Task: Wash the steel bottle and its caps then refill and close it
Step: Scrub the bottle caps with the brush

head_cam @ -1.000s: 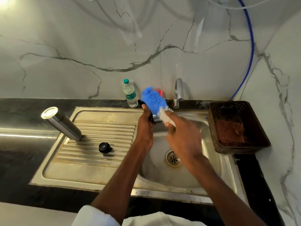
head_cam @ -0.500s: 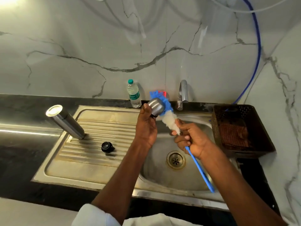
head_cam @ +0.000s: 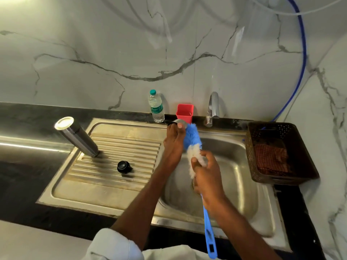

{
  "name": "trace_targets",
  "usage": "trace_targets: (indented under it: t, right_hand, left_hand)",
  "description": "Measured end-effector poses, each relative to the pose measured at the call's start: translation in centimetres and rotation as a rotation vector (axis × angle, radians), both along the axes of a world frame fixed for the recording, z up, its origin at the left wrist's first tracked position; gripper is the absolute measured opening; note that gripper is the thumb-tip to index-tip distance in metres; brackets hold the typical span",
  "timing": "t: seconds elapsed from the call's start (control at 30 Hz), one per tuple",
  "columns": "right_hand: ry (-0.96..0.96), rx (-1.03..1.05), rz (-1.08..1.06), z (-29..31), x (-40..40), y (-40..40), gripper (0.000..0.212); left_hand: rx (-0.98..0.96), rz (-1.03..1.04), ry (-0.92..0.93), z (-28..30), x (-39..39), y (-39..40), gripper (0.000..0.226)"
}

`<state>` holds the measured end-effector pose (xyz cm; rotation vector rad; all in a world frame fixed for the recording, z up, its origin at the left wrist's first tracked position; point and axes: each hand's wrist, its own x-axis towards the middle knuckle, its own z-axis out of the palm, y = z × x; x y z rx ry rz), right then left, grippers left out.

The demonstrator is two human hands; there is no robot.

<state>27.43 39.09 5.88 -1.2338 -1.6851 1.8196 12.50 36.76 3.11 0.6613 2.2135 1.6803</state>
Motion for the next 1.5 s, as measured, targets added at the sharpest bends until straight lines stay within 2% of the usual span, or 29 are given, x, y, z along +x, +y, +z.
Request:
trace_targets:
  t: [0.07,0.13,0.2,0.27,0.43,0.5,0.6,0.67,0.8,0.83,0.87,0.9,1.0,1.03,1.1,1.13,1.17,1.27,1.3,1.4,1.47,1.5]
  right_hand:
    - [-0.118,0.429,0.056,-1.1,0.6,-0.4,0.033]
    - [-0.128,0.667,0.075,-1.5,1.2,-0.1,0.037]
    - [-0.143,0.887,0.101,-1.6,1.3,0.7,0.039]
    - [-0.167,0.962,0.116,-1.2,0.9,2.0,0.041]
    - [-0.271,1.007,0.338,1.1,2.1,1.9,0.048]
    - [-0.245,0.927,0.304,2.3,1.8,2.1,0.048]
    - [-0.172,0.681,0.213,4.1,-0.4,4.6,0.043]
    - [-0.134,0.429,0.217,5.2,-1.5,5.9,0.038]
    - [0.011,-0.270,0.203,4.4,-1.4,5.8,0.040]
    - [0.036,-0.347,0.207,3.9,-1.4,5.1,0.040]
    - [0.041,-0.331,0.201,3.6,-1.3,3.9,0.038]
    - [0.031,-0.190,0.189,3.3,-1.2,2.5,0.035]
    - [-0.092,0.578,0.222,2.1,-0.9,-1.3,0.045]
    - [-0.139,0.704,0.226,1.8,-1.2,-1.4,0.047]
    - [-0.244,0.785,0.235,1.1,-2.2,-0.1,0.048]
    - [-0.260,0.719,0.254,0.7,-2.7,0.7,0.046]
    - [-0.210,0.541,0.264,0.4,-3.3,1.3,0.042]
    - [0.096,-0.373,0.263,0.7,-4.1,0.3,0.028]
    - [0.176,-0.573,0.269,0.8,-4.1,-0.5,0.026]
    - [0.305,-0.858,0.262,1.3,-4.5,-2.7,0.024]
    - [0.293,-0.935,0.238,1.6,-5.1,-4.0,0.024]
    - [0.270,-0.937,0.220,1.7,-5.2,-4.6,0.025]
  left_hand:
    - [0.022,-0.045,-0.094,0.5,0.9,0.7,0.069]
    - [0.102,-0.140,-0.263,1.0,1.6,0.9,0.102]
    - [0.132,-0.215,-0.360,2.0,2.6,0.5,0.116]
    - [0.167,-0.228,-0.375,3.1,2.8,0.1,0.112]
    - [0.366,-0.080,-0.405,4.8,0.6,-1.3,0.062]
    - [0.348,-0.144,-0.390,4.4,0.8,-2.1,0.044]
    - [0.364,-0.195,-0.432,2.7,0.9,-2.9,0.025]
    - [0.498,-0.191,-0.540,2.3,0.3,-3.9,0.024]
    - [0.767,-0.126,-0.808,1.9,-1.6,-5.3,0.033]
    - [0.805,-0.060,-0.839,2.0,-2.0,-5.6,0.031]
    - [0.821,0.006,-0.852,2.1,-2.4,-5.7,0.025]
    - [0.816,0.051,-0.845,2.3,-2.5,-5.7,0.019]
    - [0.690,0.051,-0.724,2.5,-2.0,-5.9,0.005]
    - [0.646,0.020,-0.686,2.5,-1.7,-6.0,0.007]
    - [0.602,-0.046,-0.640,2.6,-1.6,-6.5,0.008]
    - [0.605,-0.071,-0.631,2.6,-1.9,-6.8,0.008]
    - [0.621,-0.083,-0.633,2.8,-2.0,-7.2,0.010]
    - [0.648,-0.091,-0.575,3.0,-3.1,-7.6,0.016]
    - [0.577,-0.081,-0.483,2.9,-3.5,-7.7,0.016]
    - [0.270,-0.075,-0.154,1.7,-5.0,-8.3,0.019]
    - [0.042,-0.077,0.022,-0.2,-6.3,-9.1,0.030]
    - [-0.038,-0.065,0.048,-0.6,-6.8,-9.8,0.028]
